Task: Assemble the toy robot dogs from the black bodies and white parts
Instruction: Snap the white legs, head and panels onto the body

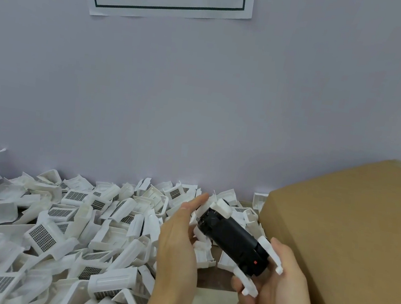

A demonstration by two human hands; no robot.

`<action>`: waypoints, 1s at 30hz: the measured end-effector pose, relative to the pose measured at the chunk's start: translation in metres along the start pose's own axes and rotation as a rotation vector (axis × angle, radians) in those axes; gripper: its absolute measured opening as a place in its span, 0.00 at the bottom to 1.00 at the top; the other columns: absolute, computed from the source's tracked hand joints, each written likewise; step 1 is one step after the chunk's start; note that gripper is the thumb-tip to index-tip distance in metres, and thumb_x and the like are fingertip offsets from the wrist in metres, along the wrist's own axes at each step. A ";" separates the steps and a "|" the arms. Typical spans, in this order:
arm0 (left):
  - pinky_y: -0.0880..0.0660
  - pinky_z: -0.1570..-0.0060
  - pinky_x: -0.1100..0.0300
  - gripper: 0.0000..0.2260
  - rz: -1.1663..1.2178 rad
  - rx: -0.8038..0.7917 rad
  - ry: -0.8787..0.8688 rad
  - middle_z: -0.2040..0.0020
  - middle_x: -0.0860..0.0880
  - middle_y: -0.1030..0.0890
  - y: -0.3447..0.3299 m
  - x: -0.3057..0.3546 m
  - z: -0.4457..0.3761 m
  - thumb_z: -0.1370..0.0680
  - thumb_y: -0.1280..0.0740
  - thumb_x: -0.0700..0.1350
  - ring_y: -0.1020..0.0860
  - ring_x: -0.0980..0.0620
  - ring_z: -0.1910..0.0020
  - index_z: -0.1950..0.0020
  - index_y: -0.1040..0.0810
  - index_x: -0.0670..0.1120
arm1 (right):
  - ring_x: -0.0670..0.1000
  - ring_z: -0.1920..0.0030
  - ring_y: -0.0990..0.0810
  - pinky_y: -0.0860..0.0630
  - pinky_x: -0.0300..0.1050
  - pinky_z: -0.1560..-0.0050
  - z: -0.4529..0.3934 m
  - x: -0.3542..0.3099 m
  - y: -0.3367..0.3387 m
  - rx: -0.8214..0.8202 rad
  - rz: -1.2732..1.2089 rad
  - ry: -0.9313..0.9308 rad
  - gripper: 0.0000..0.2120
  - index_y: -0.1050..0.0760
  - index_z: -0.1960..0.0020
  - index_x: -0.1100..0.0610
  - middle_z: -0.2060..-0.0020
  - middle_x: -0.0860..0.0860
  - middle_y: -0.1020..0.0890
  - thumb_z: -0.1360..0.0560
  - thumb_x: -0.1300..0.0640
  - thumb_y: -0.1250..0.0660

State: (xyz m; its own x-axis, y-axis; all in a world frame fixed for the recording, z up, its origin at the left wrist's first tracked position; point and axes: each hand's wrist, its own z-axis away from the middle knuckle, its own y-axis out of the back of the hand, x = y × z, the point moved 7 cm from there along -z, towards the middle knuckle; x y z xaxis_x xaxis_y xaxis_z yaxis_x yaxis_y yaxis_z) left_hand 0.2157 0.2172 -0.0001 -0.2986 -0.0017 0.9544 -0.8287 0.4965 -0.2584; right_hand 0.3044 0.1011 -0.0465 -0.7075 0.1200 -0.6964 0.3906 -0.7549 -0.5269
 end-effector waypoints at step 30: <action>0.23 0.69 0.60 0.26 0.393 -0.013 0.120 0.62 0.46 0.20 0.006 -0.001 -0.011 0.39 0.24 0.50 0.21 0.50 0.66 0.44 0.24 0.43 | 0.53 0.43 0.20 0.24 0.46 0.42 0.068 -0.024 -0.035 0.212 1.108 1.877 0.18 0.15 0.53 0.59 0.50 0.50 0.16 0.37 0.77 0.31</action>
State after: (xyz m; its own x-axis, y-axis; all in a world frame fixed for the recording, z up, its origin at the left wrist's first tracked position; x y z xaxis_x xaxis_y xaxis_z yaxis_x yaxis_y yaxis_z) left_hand 0.2164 0.2294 -0.0011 -0.5332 0.2911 0.7943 -0.6563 0.4502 -0.6055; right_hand 0.2680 0.0803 0.0217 0.9778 -0.0776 -0.1947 -0.0244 -0.9648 0.2618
